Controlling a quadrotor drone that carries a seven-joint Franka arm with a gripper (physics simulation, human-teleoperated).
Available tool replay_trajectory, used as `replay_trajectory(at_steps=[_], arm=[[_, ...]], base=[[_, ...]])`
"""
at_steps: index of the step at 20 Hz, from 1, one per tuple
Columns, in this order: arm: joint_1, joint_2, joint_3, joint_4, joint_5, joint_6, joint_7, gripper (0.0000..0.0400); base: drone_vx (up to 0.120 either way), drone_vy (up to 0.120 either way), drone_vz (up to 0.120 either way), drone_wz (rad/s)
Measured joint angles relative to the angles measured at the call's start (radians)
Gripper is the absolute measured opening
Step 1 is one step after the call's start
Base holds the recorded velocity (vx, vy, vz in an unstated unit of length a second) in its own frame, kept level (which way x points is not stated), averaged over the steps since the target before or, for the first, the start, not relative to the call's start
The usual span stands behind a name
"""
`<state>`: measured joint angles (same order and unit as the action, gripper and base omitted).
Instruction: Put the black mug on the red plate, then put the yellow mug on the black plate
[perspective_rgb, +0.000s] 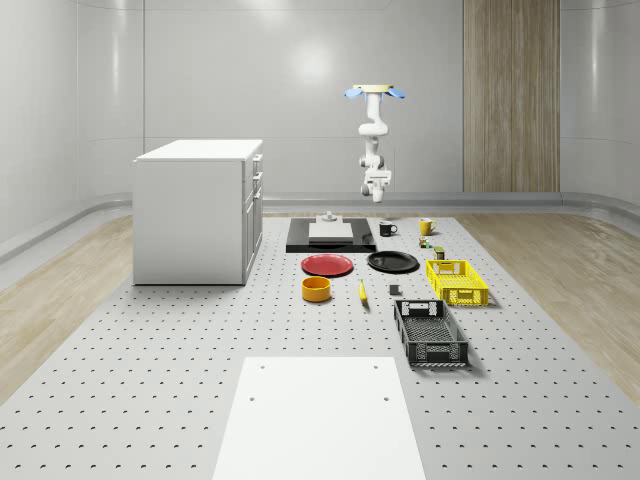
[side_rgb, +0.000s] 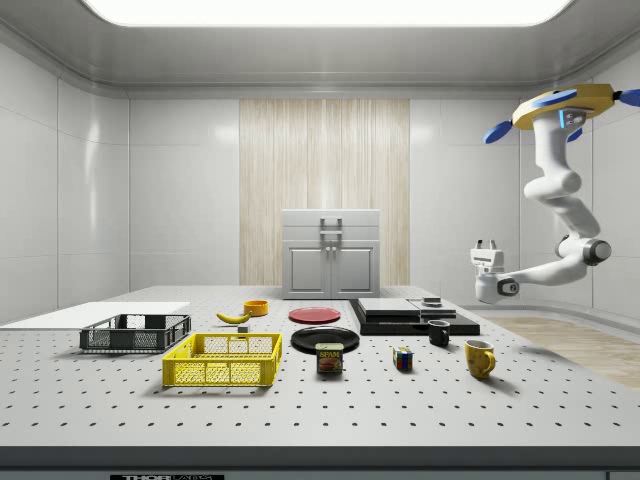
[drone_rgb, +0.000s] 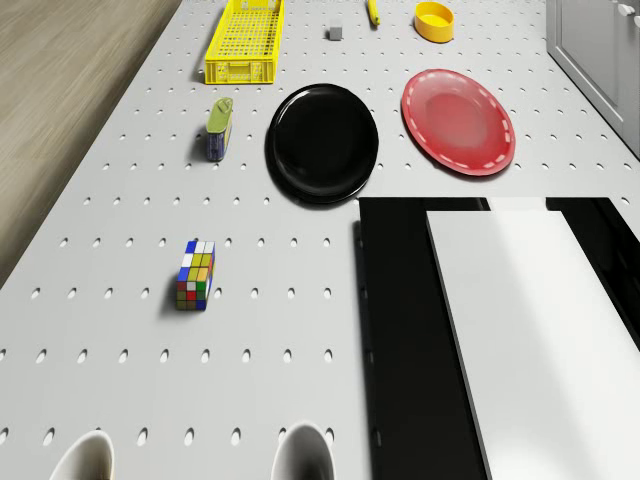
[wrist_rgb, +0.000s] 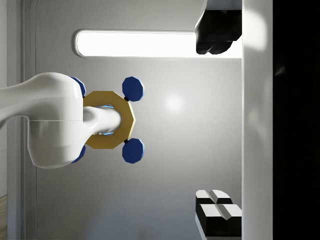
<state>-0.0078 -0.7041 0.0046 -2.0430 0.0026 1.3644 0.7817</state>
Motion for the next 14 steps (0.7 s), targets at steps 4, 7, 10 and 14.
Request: replay_trajectory(at_steps=[4, 7, 10, 14], arm=[[0.0, -0.002, 0.0, -0.001, 0.0, 0.003, 0.0, 0.04], [-0.001, -0.003, 0.001, -0.003, -0.001, 0.005, 0.0, 0.04], [-0.001, -0.005, 0.002, -0.004, -0.001, 0.007, 0.0, 0.04], [-0.002, -0.007, 0.003, -0.006, -0.003, 0.01, 0.0, 0.04]], base=[[0.12, 0.0, 0.0, 0.0], [0.12, 0.0, 0.0, 0.0], [0.12, 0.0, 0.0, 0.0], [0.09, 0.0, 0.0, 0.0]])
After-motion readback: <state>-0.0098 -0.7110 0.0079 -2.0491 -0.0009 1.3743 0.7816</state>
